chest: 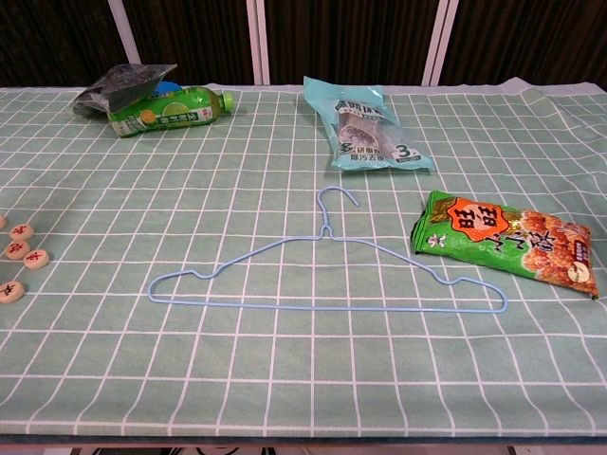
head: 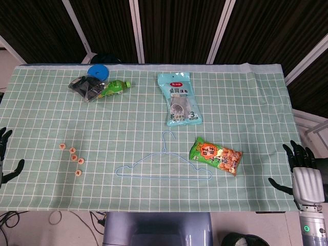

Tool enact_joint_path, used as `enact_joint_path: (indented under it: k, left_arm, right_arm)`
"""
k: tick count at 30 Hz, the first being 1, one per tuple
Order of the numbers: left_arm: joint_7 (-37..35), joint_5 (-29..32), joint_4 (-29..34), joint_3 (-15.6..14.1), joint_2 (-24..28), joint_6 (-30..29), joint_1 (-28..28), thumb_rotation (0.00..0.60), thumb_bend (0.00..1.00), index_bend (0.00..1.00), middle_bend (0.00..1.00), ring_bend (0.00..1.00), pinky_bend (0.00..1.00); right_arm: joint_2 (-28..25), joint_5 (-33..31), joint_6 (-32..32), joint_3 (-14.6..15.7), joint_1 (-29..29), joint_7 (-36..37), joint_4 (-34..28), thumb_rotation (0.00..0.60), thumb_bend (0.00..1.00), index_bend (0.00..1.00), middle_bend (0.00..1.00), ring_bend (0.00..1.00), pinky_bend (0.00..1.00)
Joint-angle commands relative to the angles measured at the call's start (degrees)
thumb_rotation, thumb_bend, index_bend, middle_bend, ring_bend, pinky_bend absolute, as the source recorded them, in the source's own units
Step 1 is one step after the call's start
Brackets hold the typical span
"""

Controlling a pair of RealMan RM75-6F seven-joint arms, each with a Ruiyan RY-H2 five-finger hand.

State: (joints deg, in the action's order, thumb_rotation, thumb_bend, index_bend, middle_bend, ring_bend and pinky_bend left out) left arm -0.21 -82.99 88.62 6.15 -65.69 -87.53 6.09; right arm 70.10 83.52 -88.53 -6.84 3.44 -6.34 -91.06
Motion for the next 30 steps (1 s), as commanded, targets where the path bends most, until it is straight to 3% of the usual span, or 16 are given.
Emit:
enact_joint_path:
  k: [1,30]
  left_arm:
    - [0.3,-0.1,0.1,-0.1,-0.1,0.0,0.0,0.600,0.32,0.06,0.00,0.00,0.02]
    - [2.6,1.5,0.7,-0.5,0.0,2.8,0.6,0.600,0.28,0.07,0.00,0.00,0.02]
  right_arm:
    - [-0.1,-0.2,0.0,0.0,-0.1,0.0,-0.1,0.600,0.20,0.10,0.03,0.06,0.00]
    - [-0.8,-1.0,-0.1,-0.1,-0.5,-0.2,-0.8,0.600,0.21,0.10,0.03,0.06,0.00]
